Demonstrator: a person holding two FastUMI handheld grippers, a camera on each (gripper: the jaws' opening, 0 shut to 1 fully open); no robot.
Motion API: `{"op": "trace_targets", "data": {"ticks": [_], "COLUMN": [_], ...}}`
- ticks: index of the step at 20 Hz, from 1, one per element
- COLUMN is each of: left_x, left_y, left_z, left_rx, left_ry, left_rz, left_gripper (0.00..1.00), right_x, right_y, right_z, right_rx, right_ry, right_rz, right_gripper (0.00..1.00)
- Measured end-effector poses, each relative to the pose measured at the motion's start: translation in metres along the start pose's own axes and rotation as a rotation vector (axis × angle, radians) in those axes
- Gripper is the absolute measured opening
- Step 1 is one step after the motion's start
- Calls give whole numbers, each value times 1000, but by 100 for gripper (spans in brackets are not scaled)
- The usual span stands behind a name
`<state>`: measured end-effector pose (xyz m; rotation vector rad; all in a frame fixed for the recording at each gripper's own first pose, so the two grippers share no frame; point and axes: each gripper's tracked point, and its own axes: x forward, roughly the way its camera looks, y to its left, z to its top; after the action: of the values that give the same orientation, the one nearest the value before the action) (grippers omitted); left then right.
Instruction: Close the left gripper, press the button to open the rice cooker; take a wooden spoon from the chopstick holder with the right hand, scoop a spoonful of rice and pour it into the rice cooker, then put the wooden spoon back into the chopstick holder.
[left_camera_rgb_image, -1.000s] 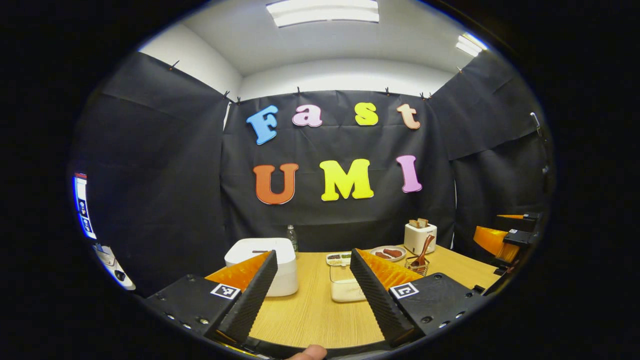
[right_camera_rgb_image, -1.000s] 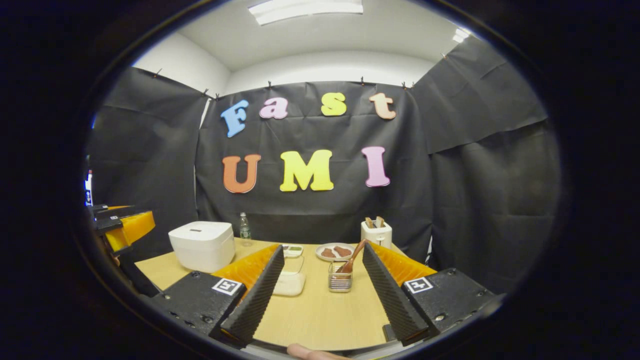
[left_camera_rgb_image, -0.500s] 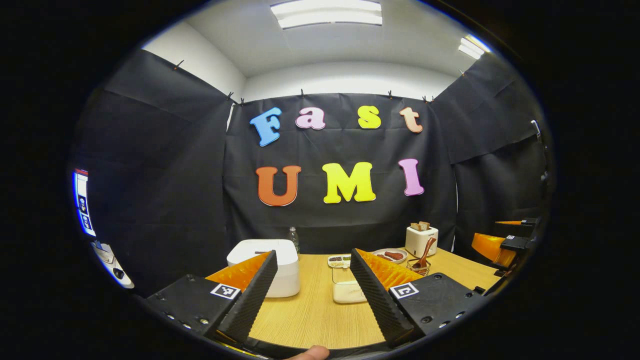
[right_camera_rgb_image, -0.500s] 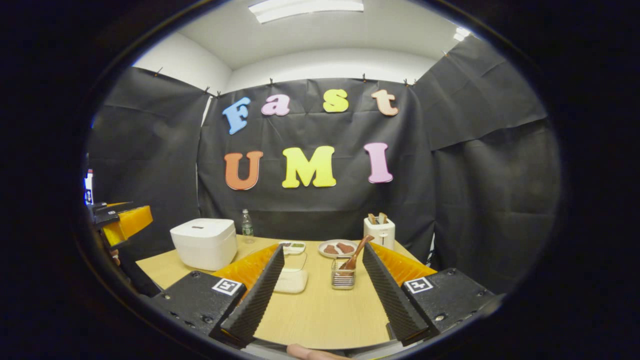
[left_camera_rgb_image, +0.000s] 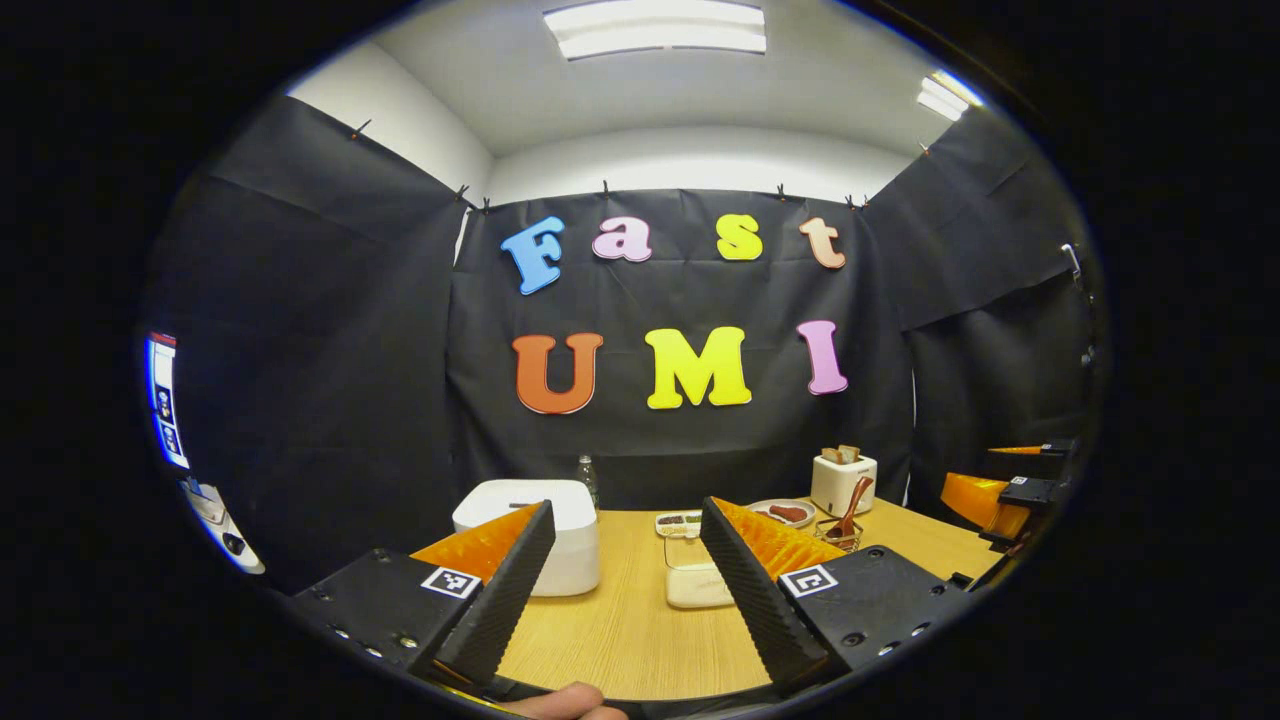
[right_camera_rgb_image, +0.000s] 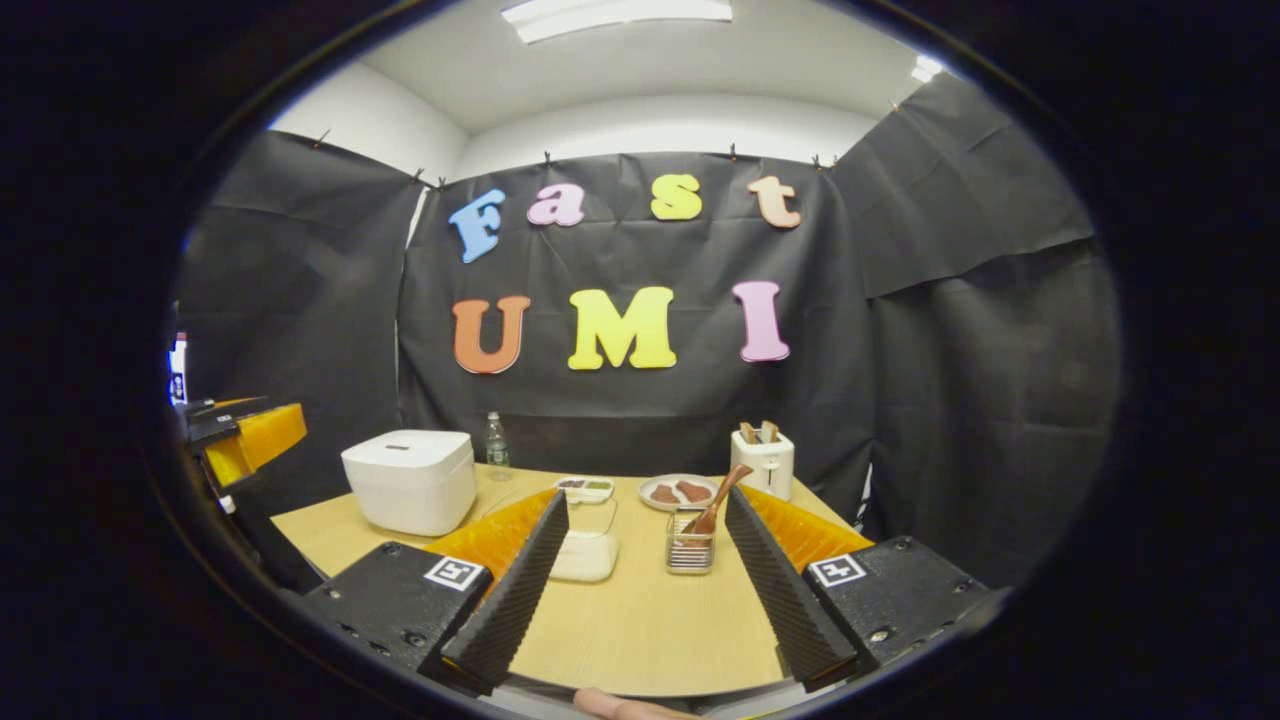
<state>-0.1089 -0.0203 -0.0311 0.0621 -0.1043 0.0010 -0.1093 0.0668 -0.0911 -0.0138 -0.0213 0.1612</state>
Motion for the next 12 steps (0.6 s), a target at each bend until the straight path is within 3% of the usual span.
{"op": "trace_targets", "data": {"ticks": [12], "left_x": [0], "left_y": [5], "left_z": [-5], "left_rx": [-20], "left_ry": [9], "left_rz": [10], "left_gripper": [93], "right_x": [-2], "right_y": [4], "right_z": [2], "right_rx": [-10], "right_ry": [-3], "right_rz": [7], "right_gripper": [100]}}
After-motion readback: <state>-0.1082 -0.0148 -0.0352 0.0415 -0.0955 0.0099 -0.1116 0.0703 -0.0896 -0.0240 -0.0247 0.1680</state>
